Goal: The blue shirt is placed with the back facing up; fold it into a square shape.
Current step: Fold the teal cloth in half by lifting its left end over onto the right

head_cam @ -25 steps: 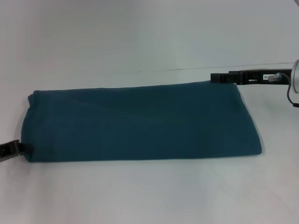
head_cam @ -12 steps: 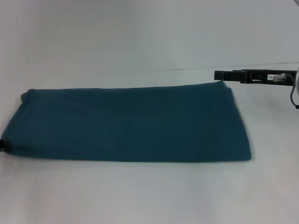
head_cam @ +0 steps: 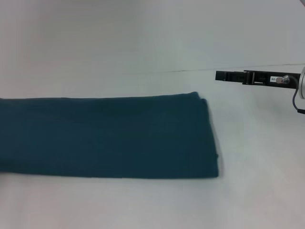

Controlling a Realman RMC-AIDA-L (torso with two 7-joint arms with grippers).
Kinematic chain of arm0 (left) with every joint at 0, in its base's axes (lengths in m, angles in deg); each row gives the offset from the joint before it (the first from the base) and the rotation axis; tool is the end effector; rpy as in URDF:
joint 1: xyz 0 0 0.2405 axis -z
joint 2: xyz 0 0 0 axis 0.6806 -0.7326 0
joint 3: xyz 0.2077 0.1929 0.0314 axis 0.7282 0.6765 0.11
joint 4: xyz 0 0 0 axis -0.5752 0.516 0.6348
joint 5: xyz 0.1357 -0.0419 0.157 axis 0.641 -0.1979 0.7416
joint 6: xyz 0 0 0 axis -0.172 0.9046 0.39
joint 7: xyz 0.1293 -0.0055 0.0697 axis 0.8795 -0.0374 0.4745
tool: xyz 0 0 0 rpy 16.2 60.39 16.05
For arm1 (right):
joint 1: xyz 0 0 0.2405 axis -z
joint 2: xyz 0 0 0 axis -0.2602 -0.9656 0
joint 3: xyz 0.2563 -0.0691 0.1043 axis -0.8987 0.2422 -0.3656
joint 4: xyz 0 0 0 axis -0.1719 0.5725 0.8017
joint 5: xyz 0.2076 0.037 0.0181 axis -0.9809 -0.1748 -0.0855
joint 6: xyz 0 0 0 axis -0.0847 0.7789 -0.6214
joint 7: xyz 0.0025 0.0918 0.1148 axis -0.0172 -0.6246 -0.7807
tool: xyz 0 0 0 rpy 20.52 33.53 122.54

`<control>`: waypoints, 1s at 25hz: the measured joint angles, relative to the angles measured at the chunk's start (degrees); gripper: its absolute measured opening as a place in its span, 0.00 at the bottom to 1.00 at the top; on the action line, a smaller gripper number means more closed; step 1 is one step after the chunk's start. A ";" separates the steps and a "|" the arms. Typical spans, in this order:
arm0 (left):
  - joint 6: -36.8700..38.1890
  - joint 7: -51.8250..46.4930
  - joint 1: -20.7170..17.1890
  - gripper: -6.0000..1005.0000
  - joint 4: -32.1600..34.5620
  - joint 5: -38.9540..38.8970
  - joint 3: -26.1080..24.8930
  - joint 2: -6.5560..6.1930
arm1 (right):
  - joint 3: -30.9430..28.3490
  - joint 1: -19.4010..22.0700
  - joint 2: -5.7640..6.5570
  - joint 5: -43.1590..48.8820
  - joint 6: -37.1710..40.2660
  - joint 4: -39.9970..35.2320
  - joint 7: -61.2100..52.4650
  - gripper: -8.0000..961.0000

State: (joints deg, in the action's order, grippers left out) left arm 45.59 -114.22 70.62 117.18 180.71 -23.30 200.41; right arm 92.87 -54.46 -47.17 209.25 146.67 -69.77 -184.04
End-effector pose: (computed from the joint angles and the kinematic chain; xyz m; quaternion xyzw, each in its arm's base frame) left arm -0.4168 0.3481 0.0982 -0.6467 -0.6423 -0.1420 0.3861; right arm 0.2814 0.4409 0.0400 -0.8138 0.4587 0.2356 0.2679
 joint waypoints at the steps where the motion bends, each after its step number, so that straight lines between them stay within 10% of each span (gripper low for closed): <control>1: 0.45 0.00 -0.13 0.03 0.37 0.11 -0.57 -0.10 | 0.00 0.02 -0.04 -0.01 0.01 0.02 0.00 0.87; 12: 10.65 2.63 4.04 0.03 -0.39 -13.69 6.01 1.16 | 0.33 0.99 -0.27 -0.04 0.50 0.12 0.77 0.87; 25: 9.93 8.91 19.62 0.03 -10.37 -36.88 21.35 7.49 | 0.14 3.05 2.28 -0.03 4.76 -0.56 2.88 0.87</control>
State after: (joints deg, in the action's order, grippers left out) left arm 55.52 -105.31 90.24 106.80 143.83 -1.95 207.90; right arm 93.01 -51.41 -44.89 209.22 151.43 -70.33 -181.17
